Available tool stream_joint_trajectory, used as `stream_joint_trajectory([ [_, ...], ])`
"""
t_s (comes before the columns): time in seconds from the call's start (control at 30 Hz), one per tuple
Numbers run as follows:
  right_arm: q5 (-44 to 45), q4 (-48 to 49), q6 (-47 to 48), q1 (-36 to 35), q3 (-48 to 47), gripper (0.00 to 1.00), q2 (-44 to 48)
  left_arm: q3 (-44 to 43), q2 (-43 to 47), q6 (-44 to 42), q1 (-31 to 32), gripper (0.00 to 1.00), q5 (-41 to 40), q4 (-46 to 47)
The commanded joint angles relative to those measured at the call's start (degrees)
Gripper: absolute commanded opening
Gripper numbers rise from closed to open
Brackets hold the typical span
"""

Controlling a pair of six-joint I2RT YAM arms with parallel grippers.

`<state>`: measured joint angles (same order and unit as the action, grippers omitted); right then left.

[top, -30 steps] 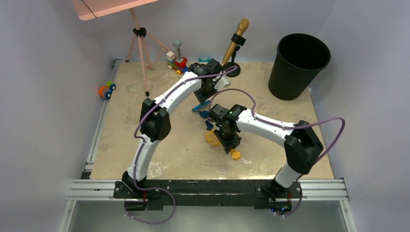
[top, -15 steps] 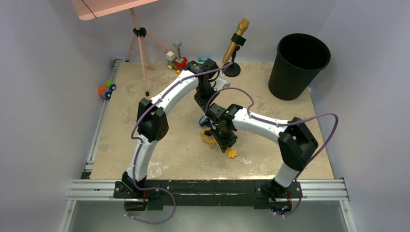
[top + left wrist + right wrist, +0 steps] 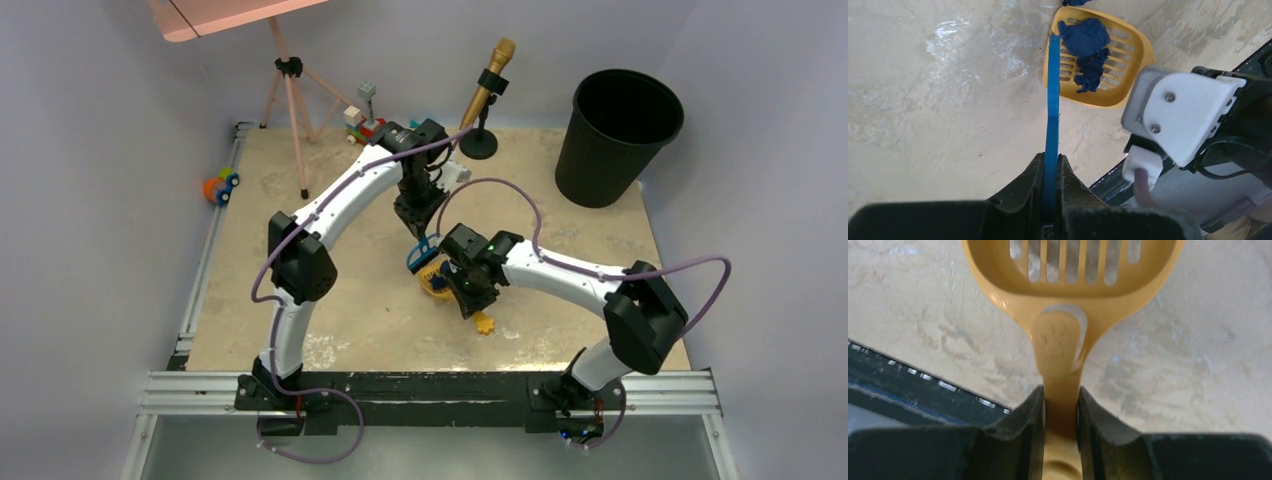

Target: Sweep away the paper scraps from the table

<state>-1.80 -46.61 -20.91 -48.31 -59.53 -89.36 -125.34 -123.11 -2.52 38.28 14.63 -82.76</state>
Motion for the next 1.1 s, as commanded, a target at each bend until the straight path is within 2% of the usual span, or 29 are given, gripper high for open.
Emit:
stream_joint_trajectory([
  [0.0,1.3,0.2,-4.0,0.4,2.3,0.0,5.7,-5.2,4.5,1.1,0.7,0.0,-6.2,-1.0],
  [0.17,-0.1,-2.0,-7.0,0.4,5.1,0.0,10.9,-8.1,1.4,0.4,0.7,0.0,-7.5,6.6],
  [0.3,-1.0,-3.7,-9.1,0.4,6.8,0.0,13.8,-11.9,-3.1,-0.5,0.8,0.0,-3.0,12.1],
  [0.5,-1.2,-4.4,-10.8,0.3,9.2,0.0,14.3,-11.8,-7.3,0.5,1.1,0.01,0.5,20.1],
  [0.83,-2.2,-2.7,-12.1,0.4,9.7,0.0,11.0,-11.6,-11.8,-2.3,2.1,0.0,0.7,18.9],
  [1.07,-2.0,-0.7,-12.4,0.4,8.2,0.0,8.2,-10.2,-9.4,-4.6,2.3,0.0,13.8,10.1],
])
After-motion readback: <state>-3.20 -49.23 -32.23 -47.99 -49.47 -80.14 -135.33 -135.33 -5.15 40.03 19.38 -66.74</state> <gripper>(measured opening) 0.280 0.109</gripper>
